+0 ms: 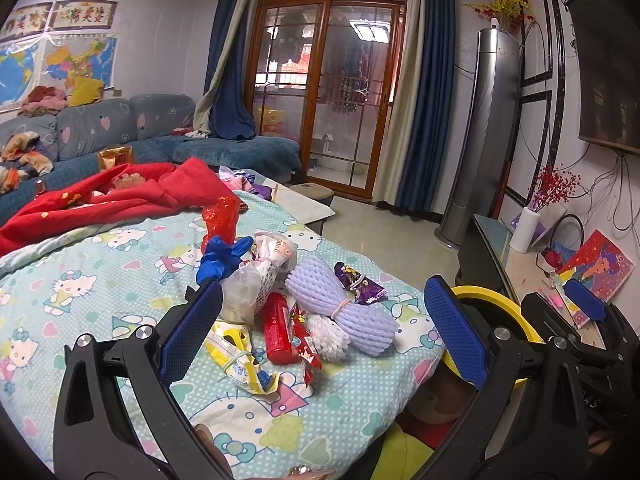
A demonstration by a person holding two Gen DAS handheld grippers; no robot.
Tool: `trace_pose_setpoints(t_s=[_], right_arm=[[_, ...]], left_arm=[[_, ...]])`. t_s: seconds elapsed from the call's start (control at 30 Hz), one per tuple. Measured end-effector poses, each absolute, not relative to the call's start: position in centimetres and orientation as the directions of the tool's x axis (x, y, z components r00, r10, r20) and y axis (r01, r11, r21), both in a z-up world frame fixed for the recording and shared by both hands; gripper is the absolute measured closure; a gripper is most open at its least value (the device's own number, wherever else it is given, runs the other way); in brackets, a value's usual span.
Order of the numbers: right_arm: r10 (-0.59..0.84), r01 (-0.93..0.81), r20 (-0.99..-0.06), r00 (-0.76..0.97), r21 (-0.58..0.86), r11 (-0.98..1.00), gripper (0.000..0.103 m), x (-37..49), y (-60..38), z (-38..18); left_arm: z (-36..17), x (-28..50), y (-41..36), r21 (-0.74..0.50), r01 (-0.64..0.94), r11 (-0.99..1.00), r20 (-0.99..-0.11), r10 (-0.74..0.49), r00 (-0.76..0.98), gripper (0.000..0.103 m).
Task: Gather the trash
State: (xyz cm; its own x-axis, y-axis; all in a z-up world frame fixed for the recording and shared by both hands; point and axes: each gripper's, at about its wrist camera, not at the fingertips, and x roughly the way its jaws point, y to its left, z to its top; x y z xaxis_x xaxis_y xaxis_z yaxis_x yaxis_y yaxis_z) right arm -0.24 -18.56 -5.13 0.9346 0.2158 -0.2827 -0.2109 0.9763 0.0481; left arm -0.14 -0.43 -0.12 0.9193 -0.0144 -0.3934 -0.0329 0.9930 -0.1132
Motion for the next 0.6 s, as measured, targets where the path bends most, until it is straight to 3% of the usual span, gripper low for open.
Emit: trace_pose_setpoints(t_s=[0.6], right_arm=[[0.212,-0.206,-0.28,0.936,0.049,0.977,0.006,0.02,-18.8,-4.95]], left_arm=[[-0.3,-0.26,-0.83,-0.113,-0.031,0.993,-0.394,-0.016,0.919,0.01]])
